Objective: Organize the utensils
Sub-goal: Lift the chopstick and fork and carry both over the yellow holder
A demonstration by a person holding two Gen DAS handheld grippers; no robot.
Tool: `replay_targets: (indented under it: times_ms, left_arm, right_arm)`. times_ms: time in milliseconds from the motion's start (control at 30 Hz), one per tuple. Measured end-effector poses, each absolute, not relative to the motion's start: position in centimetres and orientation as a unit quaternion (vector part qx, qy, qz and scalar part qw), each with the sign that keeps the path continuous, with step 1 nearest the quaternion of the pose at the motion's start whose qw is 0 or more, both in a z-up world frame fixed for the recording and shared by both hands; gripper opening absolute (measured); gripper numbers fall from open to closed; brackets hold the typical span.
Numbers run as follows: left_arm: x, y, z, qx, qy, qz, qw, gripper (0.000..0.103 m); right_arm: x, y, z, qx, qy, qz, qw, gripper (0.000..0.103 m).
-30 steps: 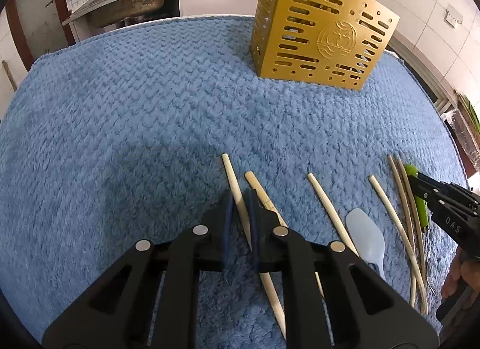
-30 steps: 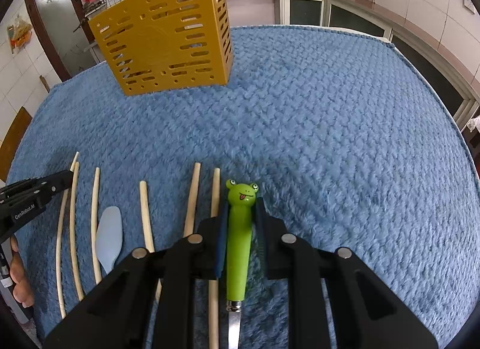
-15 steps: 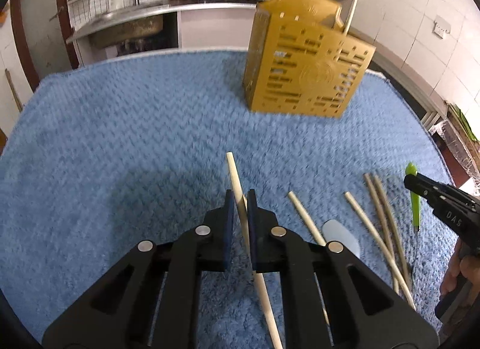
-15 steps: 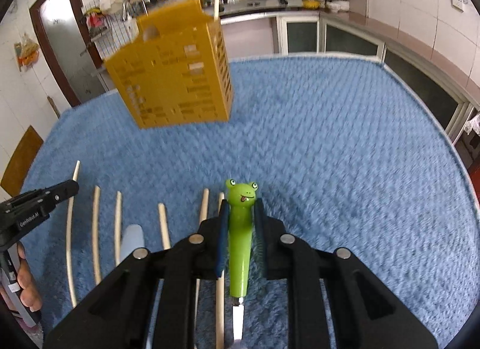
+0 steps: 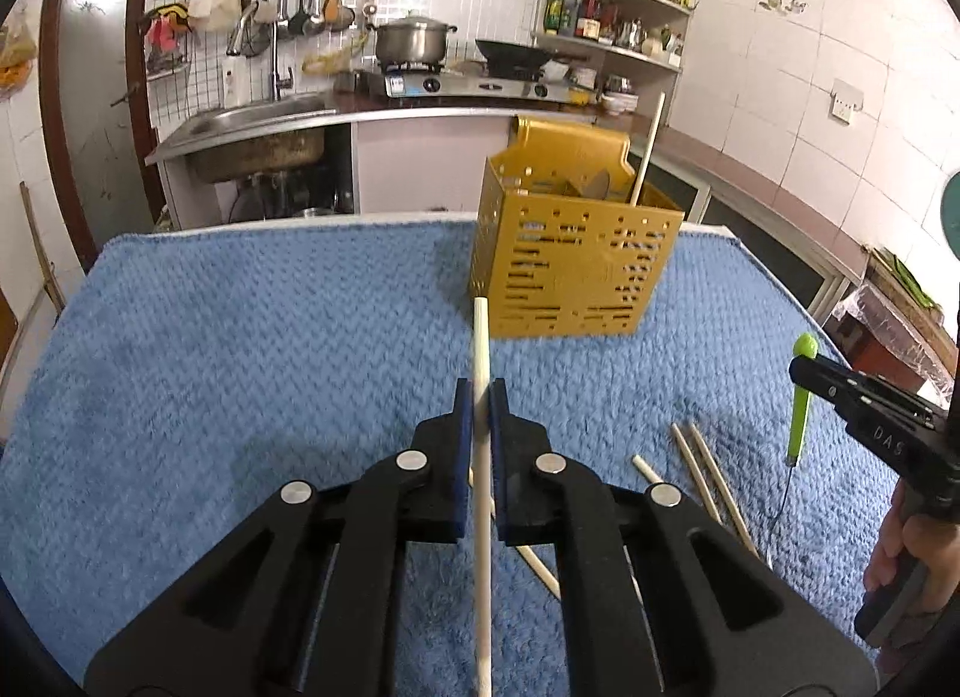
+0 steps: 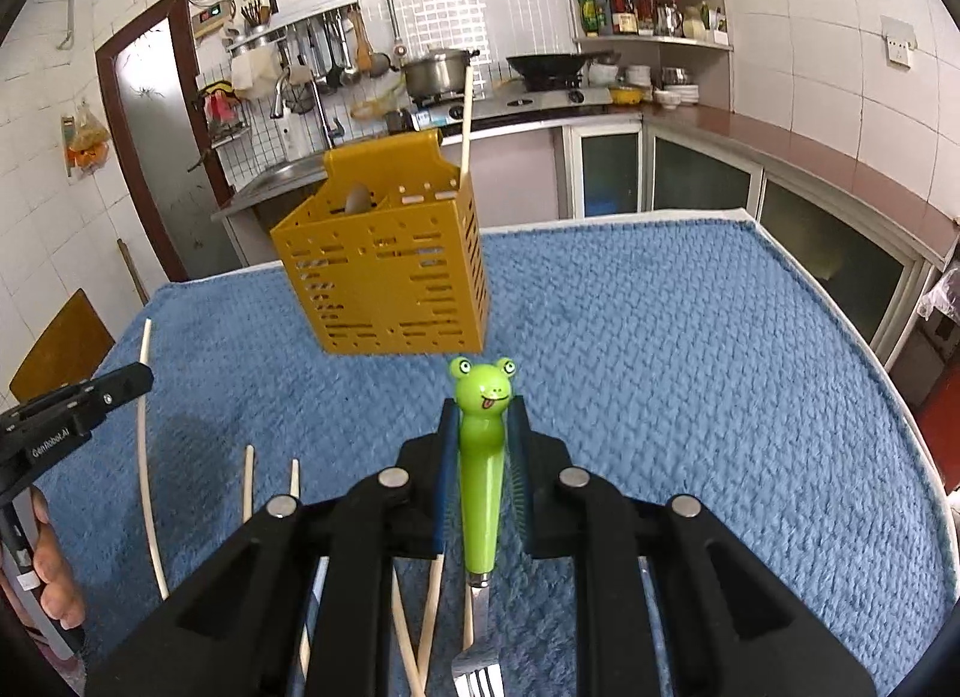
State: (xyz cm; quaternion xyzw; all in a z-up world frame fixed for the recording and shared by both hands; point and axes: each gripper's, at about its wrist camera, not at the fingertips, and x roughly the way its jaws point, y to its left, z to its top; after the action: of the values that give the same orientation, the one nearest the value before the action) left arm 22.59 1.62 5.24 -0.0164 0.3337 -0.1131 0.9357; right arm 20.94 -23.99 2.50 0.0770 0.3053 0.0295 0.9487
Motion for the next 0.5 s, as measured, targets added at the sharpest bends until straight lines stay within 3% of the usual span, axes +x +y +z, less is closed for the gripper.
replay_targets:
  times_ms: [500]
  left_arm:
    - [24.8, 0.8, 7.7, -0.046, 0.291, -0.141, 0.945, 0.004]
  right_arm:
    - [21.7, -23.3, 6.9, 0.065, 0.237, 0.035, 0.969, 0.016]
